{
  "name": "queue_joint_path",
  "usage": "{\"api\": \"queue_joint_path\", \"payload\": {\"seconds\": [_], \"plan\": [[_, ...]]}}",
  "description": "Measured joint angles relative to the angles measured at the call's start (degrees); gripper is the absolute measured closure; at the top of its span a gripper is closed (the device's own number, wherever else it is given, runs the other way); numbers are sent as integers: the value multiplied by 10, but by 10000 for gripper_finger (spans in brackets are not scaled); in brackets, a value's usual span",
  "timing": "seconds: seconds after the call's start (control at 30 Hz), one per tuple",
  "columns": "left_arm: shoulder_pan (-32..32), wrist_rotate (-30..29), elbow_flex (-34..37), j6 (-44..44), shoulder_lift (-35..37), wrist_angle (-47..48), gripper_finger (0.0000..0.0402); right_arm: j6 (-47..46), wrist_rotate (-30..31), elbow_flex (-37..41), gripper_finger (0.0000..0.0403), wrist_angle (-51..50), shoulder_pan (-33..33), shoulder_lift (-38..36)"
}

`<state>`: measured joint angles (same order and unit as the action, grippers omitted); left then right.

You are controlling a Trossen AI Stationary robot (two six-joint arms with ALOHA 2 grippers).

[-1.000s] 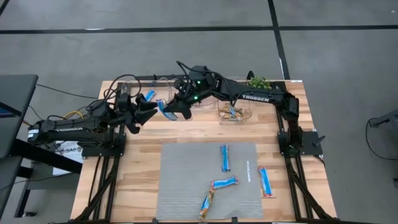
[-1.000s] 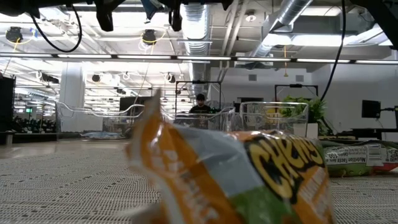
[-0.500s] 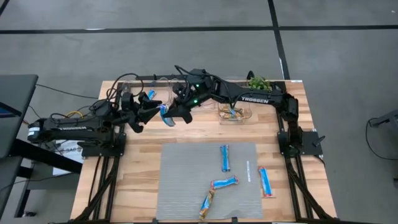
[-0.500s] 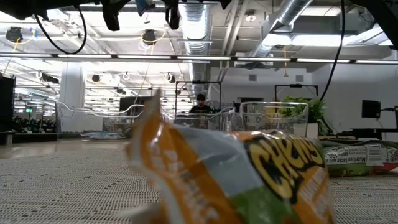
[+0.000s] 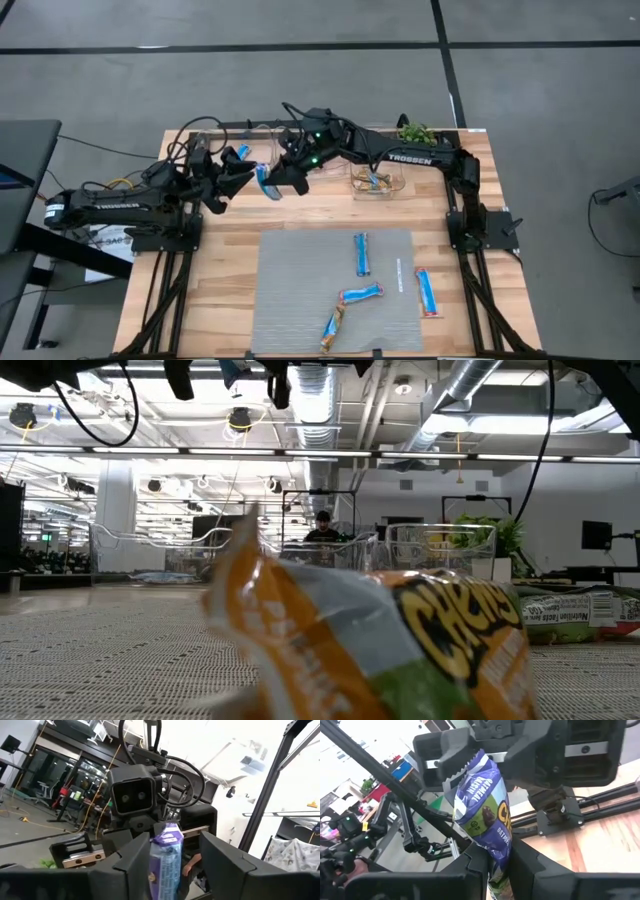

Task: Pick and place Granola Bars by type
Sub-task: Put the blue granola bar into the left transparent bin

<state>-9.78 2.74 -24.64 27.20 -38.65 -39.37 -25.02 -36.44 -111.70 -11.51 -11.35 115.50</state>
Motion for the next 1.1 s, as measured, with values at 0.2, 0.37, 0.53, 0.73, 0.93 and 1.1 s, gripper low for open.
{"api": "queue_joint_path", "payload": {"seconds": [0.2, 0.37, 0.53, 0.73, 0.93, 1.1], "plan": [[0, -2, 0, 0, 0, 5, 259, 0, -1, 0, 356, 0, 4, 0], [0, -2, 0, 4, -4, 17, 262, 0, -1, 0, 356, 1, 9, 0], [0, -2, 0, 5, -18, 3, 262, 0, -1, 0, 356, 4, 13, 0], [0, 15, 0, 5, -37, -26, 264, 0, -1, 0, 356, 5, 13, 0], [0, 14, 0, 3, -37, -27, 319, 0, 2, 0, 356, 4, 11, 0], [0, 6, 0, 1, -37, -27, 385, 0, 2, 0, 356, 4, 11, 0]]}}
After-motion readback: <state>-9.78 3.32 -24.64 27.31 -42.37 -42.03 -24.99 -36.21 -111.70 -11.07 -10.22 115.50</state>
